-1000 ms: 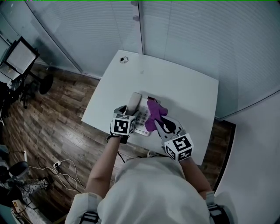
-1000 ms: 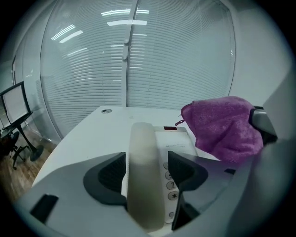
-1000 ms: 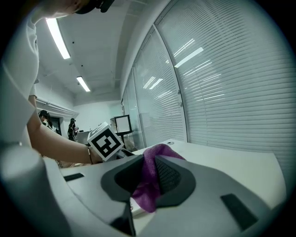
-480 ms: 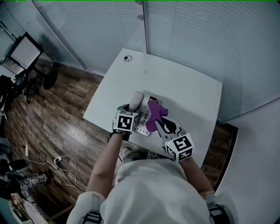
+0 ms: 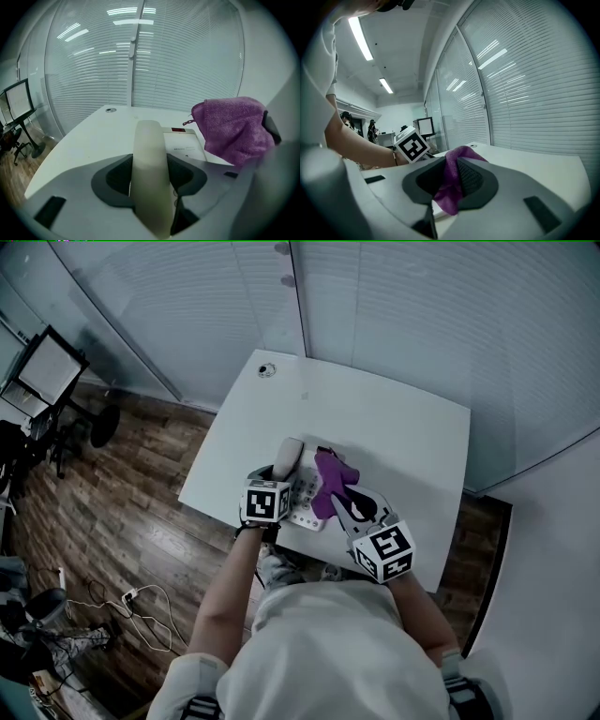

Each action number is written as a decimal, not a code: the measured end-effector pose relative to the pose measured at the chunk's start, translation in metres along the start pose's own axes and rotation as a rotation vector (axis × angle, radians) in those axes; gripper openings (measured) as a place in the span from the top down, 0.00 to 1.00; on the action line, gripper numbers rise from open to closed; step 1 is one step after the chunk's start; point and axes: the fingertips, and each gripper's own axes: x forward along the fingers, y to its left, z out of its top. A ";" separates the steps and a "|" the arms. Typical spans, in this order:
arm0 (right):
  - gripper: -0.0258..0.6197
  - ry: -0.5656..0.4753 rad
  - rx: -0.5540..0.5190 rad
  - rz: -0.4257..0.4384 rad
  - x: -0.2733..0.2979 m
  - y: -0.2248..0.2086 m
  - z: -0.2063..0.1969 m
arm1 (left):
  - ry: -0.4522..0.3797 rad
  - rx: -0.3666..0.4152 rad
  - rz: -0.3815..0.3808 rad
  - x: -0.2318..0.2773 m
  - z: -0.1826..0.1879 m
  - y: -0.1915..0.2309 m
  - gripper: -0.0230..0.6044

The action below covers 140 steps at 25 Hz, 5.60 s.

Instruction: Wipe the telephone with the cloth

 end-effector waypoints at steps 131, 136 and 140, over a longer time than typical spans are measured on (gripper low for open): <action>0.83 -0.056 -0.102 0.329 0.022 0.084 0.070 | -0.558 -0.967 -1.301 -0.162 0.065 -0.064 0.60; 0.83 -0.031 -0.115 0.364 0.021 0.085 0.064 | -0.565 -0.977 -1.296 -0.158 0.065 -0.062 0.60; 0.83 -0.012 -0.125 0.400 0.020 0.086 0.059 | -0.580 -0.985 -1.287 -0.154 0.070 -0.057 0.60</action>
